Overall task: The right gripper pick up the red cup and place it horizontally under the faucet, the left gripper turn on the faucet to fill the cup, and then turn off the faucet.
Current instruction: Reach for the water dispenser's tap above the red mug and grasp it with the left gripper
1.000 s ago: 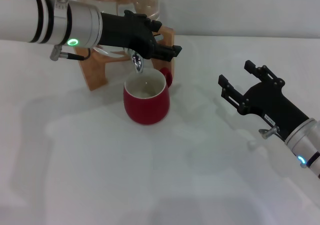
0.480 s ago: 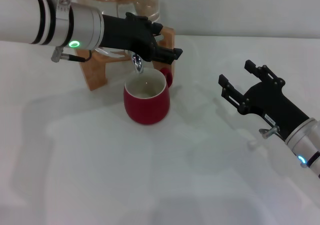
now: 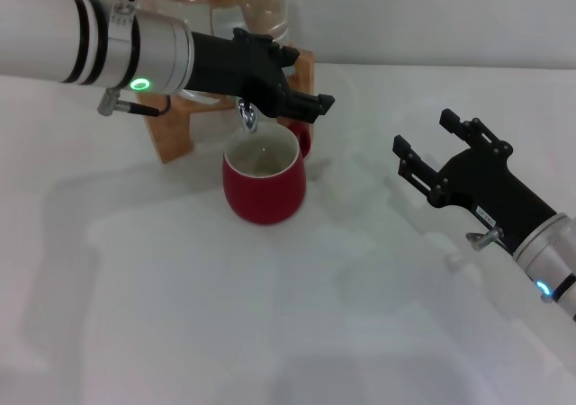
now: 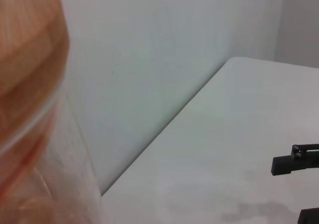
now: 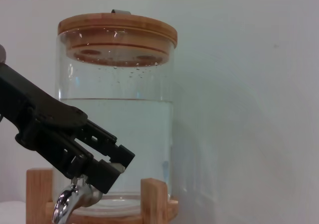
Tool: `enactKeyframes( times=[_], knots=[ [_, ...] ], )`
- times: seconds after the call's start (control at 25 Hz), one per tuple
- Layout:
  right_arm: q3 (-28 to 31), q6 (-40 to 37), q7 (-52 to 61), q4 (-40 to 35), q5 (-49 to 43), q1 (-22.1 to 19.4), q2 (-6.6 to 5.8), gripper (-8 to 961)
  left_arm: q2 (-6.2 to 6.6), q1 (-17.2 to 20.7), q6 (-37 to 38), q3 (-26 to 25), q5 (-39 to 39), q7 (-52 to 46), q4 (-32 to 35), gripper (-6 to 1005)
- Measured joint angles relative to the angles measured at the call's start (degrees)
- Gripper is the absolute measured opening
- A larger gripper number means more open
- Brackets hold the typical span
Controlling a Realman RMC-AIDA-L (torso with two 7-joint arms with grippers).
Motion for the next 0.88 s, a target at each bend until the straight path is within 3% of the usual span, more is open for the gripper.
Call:
enactKeyframes(
  times=[0.88],
  knots=[
    [0.1,0.0,0.0,0.0,0.0,-0.1,-0.02,729,0.00,0.0,-0.9,0.0,0.2,-1.4,0.6,862]
  ],
)
